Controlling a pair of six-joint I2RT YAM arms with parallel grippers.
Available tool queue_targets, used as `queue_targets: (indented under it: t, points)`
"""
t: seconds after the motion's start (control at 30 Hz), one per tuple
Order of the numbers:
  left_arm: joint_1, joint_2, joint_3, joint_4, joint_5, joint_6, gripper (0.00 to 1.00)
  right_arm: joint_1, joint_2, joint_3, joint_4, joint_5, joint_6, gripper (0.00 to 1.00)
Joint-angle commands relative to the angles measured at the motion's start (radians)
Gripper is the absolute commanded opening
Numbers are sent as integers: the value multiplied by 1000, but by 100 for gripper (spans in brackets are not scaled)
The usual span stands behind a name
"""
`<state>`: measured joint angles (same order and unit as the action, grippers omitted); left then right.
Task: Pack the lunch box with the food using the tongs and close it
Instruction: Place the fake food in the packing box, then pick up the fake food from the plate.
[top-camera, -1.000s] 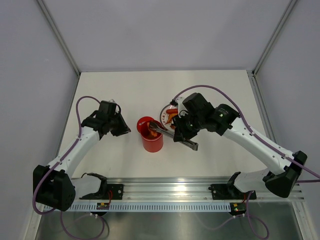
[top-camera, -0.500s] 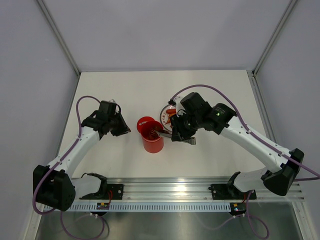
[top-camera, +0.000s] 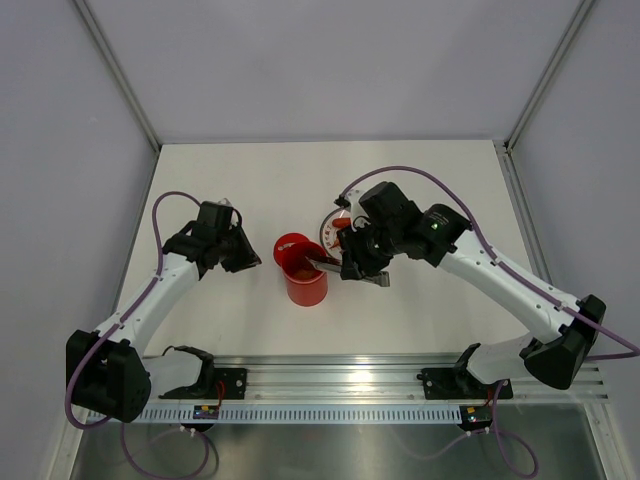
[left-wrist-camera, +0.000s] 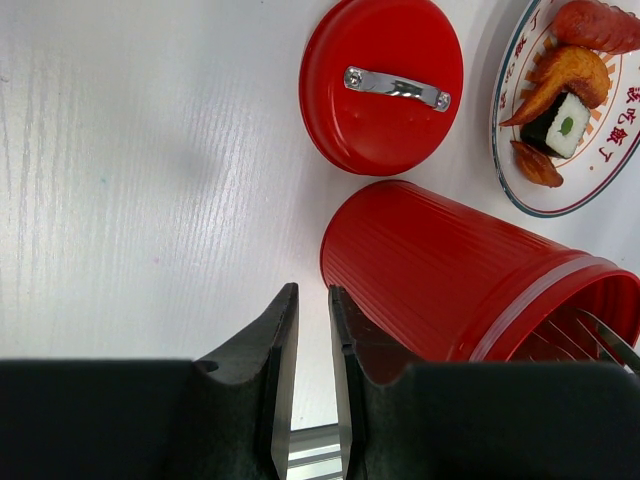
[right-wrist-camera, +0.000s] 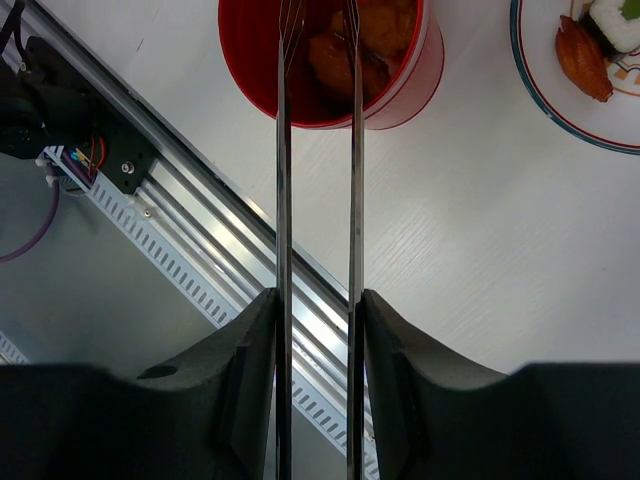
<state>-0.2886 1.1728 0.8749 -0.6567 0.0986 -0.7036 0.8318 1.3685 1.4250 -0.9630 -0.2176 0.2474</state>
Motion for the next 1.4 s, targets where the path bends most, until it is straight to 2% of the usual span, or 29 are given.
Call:
queue_targets:
  t: [0.0,0.13,0.3,0.43,0.63,0.7,1.0,1.37]
  points:
    - [6,-4,9,29,-10,18,22,9,-12,63,35,29,-10,44]
    - [5,-4,9,32,-10,18,21,9,-23,95,38,53,-14,39]
    - [5,-2,12,28,-16,21,21,10,-46,117,67,122,-8,13]
    - [5,-5,10,25,-25,21,21,9,-92,107,116,291,15,8]
    - [6,-7,1,22,-31,19,21,-2,-124,104,87,492,72,9]
    - [6,-7,-1,23,-30,18,21,-23,-121,98,67,494,87,10]
    - [6,-9,21,6,-53,26,21,-171,-97,-44,29,377,174,11]
    - [6,-4,19,3,-59,30,21,-172,-6,-100,67,254,190,23]
